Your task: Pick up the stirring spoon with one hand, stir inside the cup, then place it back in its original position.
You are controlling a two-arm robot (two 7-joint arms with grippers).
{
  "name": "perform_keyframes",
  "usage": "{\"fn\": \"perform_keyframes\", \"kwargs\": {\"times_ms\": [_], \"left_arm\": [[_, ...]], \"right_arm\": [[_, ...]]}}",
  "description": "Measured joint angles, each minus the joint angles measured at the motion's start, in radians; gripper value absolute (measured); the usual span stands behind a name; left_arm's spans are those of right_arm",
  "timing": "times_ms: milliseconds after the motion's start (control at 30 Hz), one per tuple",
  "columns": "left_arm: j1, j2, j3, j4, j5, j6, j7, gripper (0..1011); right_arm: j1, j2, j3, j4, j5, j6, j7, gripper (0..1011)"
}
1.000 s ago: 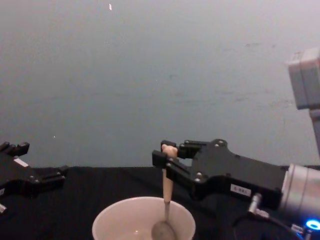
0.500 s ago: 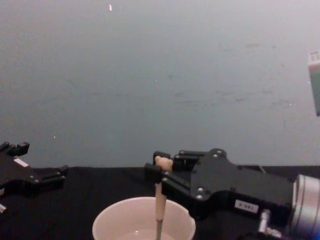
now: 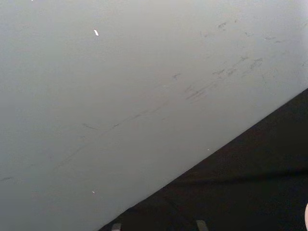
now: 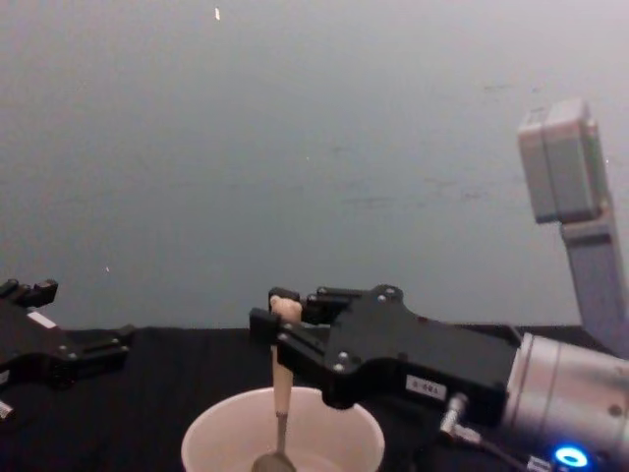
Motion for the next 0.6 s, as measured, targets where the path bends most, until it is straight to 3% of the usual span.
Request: {"fn": "perform_keyframes", "kwargs": {"times_ms": [233, 600], "left_arm": [[0.0, 0.0, 0.0, 0.0, 0.0, 0.0, 0.0, 1001], [0.0, 0.0, 0.0, 0.0, 0.0, 0.0, 0.0, 1001]], "right_arm": [[0.028, -0.024, 0.015, 0.054, -0.02, -0.007, -0.031, 211], [0.022, -0.016, 0.038, 0.048, -0.022, -0.003, -0.034, 211]]}}
